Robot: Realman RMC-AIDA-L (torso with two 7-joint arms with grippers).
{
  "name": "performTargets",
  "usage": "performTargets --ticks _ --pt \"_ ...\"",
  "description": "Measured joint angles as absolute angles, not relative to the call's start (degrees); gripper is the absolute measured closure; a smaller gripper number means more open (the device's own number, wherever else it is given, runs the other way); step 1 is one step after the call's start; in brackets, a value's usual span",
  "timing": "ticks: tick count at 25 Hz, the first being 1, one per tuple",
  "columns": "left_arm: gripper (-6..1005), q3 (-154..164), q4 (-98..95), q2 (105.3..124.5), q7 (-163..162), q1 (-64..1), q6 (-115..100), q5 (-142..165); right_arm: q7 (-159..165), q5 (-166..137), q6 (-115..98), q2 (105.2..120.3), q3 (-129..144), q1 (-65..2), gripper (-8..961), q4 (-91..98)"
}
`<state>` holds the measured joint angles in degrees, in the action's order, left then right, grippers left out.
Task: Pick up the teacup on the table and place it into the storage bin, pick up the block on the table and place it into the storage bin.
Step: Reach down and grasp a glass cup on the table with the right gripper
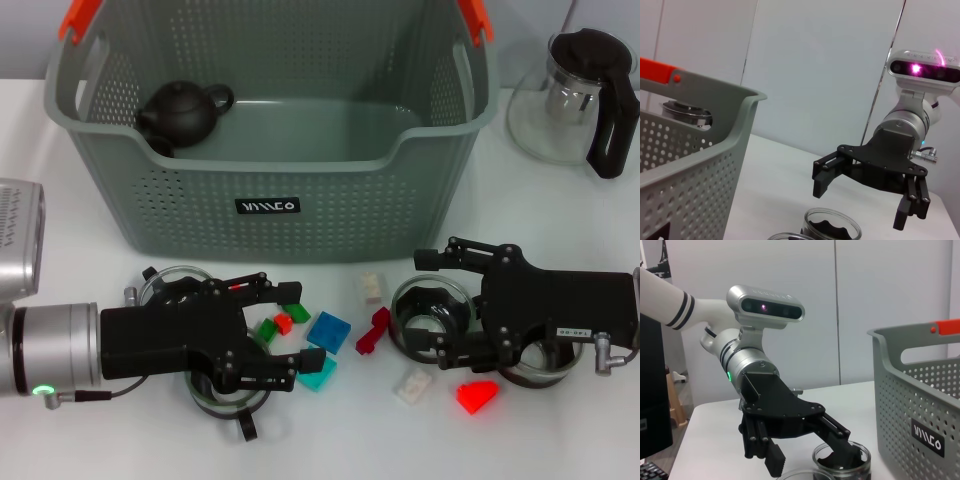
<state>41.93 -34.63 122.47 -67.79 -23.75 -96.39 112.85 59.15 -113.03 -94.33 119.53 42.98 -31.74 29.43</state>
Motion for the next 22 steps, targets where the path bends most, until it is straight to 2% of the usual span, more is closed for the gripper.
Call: performTargets --ticks 13,22 --pt "123 41.93 -34.63 122.48 -68.01 -23.82 -96.72 112.85 59.15 -113.66 -94.56 119.27 42.98 -31.73 9 29.62" --pt "124 41.78 -34.72 122.24 -67.63 -24.02 -98.23 112.44 65.6 -119.09 -100.85 117.35 42.98 -31.64 9 37.16"
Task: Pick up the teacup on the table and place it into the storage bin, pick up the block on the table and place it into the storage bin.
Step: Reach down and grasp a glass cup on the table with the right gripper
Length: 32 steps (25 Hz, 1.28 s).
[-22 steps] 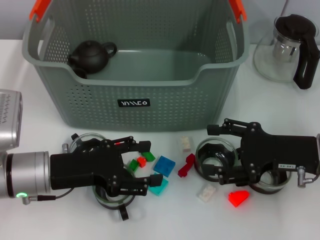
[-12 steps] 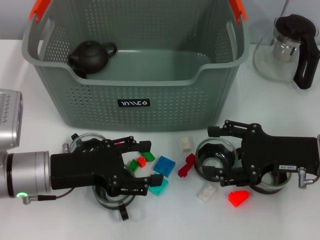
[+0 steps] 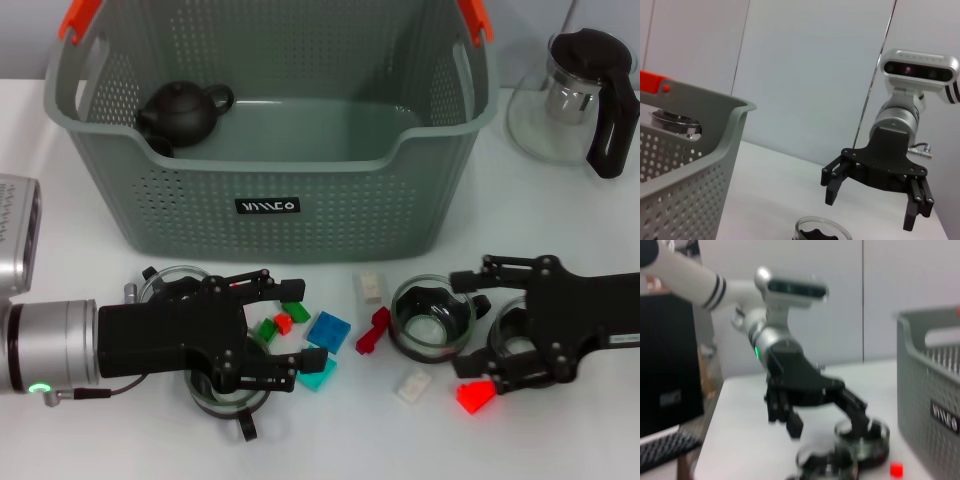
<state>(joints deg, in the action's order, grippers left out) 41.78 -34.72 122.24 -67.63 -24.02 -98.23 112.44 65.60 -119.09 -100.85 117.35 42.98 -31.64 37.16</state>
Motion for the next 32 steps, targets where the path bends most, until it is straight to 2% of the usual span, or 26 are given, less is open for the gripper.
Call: performTargets --ticks 16,32 --pt "123 38.27 -33.82 123.16 -68.03 -23.86 -97.74 111.4 91.41 -134.51 -112.92 116.63 43.19 -32.44 10 65.66" --pt "124 35.96 -30.94 122.77 -67.79 -23.65 -97.71 111.35 94.6 -145.33 -112.71 117.44 47.19 -36.8 11 67.32"
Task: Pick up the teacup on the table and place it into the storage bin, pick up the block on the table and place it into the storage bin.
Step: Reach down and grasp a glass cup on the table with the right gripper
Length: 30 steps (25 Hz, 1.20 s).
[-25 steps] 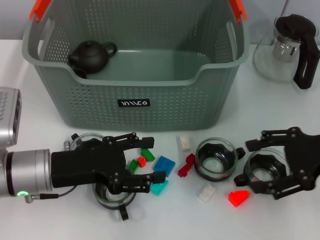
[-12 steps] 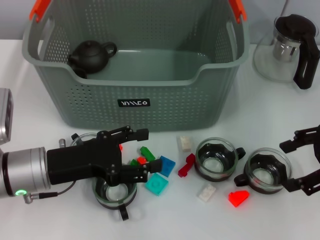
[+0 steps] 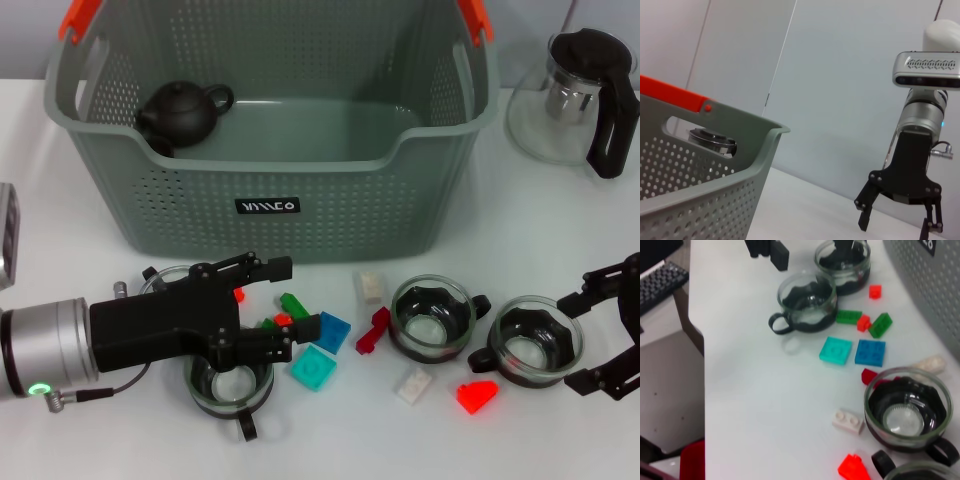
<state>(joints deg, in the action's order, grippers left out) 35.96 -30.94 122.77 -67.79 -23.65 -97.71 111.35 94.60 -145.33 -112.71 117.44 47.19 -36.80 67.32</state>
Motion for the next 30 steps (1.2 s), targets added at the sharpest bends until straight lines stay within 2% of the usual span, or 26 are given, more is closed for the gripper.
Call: performTargets --ticks 11,30 --pt "124 35.91 -29.65 122.97 -67.52 -23.6 -97.05 111.36 94.73 -151.67 -107.9 120.11 53.2 -37.77 12 67.19" --pt "123 35.33 -27.92 123.1 -66.79 -23.56 -96.94 111.26 95.28 -152.05 -98.17 120.23 70.56 -37.96 13 65.47"
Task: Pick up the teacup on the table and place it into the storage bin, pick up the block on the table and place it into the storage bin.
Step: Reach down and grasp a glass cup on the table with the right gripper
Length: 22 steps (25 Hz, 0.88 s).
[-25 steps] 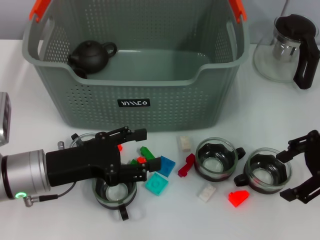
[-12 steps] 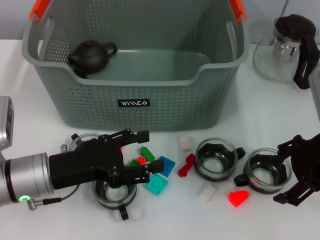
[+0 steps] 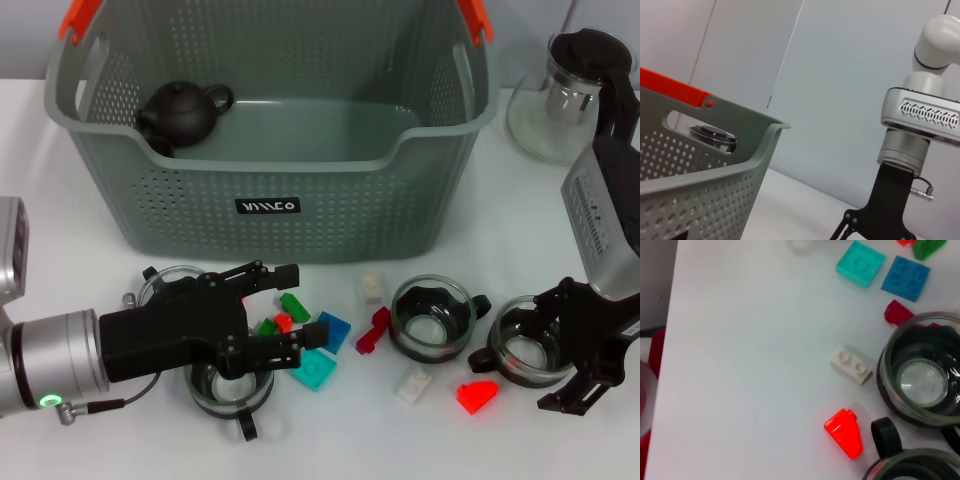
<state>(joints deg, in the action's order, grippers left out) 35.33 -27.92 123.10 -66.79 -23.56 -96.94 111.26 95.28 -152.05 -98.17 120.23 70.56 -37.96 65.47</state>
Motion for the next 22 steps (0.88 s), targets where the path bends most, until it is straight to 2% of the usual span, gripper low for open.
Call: performTargets --ticks 5,13,19,22 --pt "123 35.09 -27.92 123.15 -67.02 -23.62 -96.88 111.26 95.28 -152.05 -97.42 120.23 71.78 -38.09 13 64.96" --pt "124 34.62 -27.86 123.22 -66.84 -23.5 -96.26 111.27 96.22 -152.5 -96.1 120.23 74.43 -38.21 73 63.86" --pt "124 34.62 -27.86 123.18 -66.81 -23.21 -95.9 111.27 97.51 -152.54 -94.6 120.24 76.05 -38.48 276 62.37" --pt "124 34.63 -27.86 123.07 -66.8 -23.05 -95.76 111.27 98.02 -152.31 -94.71 120.31 76.09 -38.5 342 62.6"
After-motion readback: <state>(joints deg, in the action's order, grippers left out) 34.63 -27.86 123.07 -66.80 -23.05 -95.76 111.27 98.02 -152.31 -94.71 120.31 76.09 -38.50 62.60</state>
